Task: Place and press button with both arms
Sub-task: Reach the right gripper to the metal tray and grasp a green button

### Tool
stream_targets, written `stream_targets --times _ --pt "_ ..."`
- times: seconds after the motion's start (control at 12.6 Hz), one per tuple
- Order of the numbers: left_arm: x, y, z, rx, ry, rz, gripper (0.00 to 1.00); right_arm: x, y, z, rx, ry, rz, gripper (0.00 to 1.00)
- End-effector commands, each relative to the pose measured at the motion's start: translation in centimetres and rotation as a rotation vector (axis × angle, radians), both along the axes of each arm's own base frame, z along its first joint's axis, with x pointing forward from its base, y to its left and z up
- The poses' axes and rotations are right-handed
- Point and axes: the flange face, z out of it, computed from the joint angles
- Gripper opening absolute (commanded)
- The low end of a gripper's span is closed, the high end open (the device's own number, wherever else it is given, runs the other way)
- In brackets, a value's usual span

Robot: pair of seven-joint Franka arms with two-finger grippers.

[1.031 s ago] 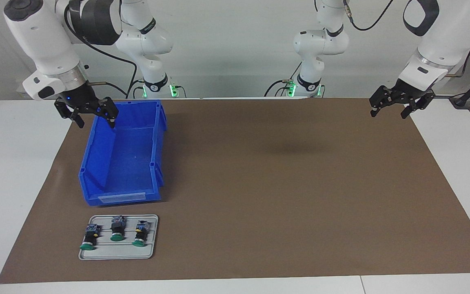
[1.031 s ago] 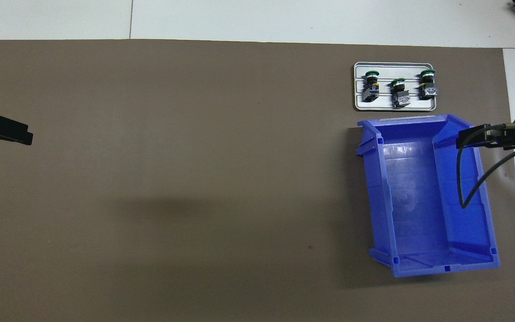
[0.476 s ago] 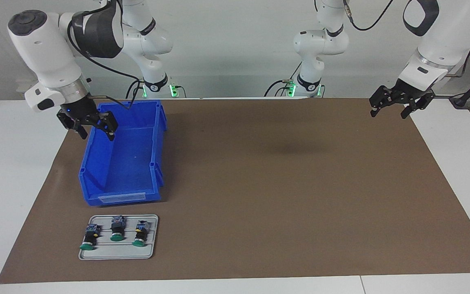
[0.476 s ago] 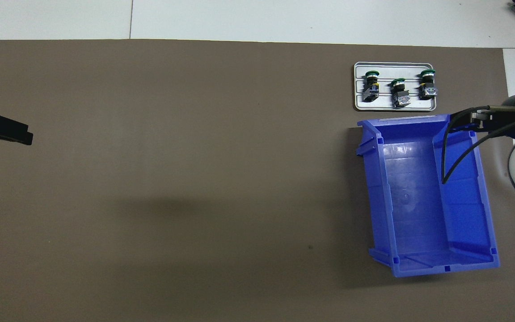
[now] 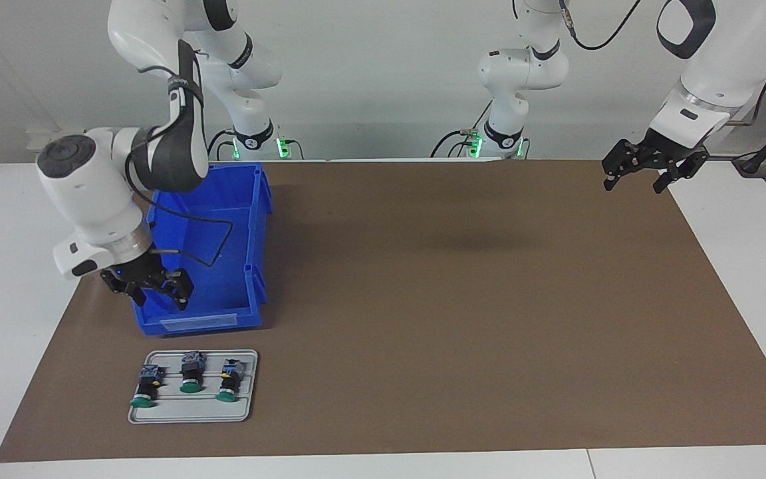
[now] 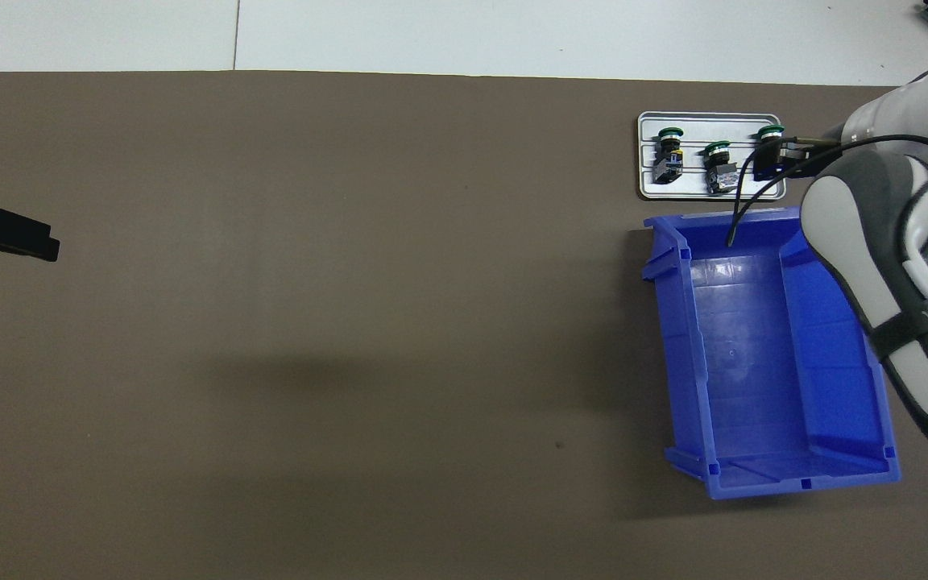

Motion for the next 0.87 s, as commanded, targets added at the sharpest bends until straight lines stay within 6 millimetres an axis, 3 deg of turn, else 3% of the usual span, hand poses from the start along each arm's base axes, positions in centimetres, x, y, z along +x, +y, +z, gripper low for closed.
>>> stream_targets --times 0.0,0.16,0.79 --pt "-0.7 0.2 0.0 0.004 0.007 0.008 1.00 2.5 -0.3 -3.4 -0.003 -0.040 -0.009 0.84" --pt "-0.7 0.2 0.0 0.004 0.007 0.008 1.00 3.3 -0.2 -6.6 -0.001 -0.045 -0.009 0.81" --pt "-0.7 0.2 0.0 0.004 0.007 0.008 1.00 3.8 1.6 -9.1 0.012 -0.073 0.021 0.78"
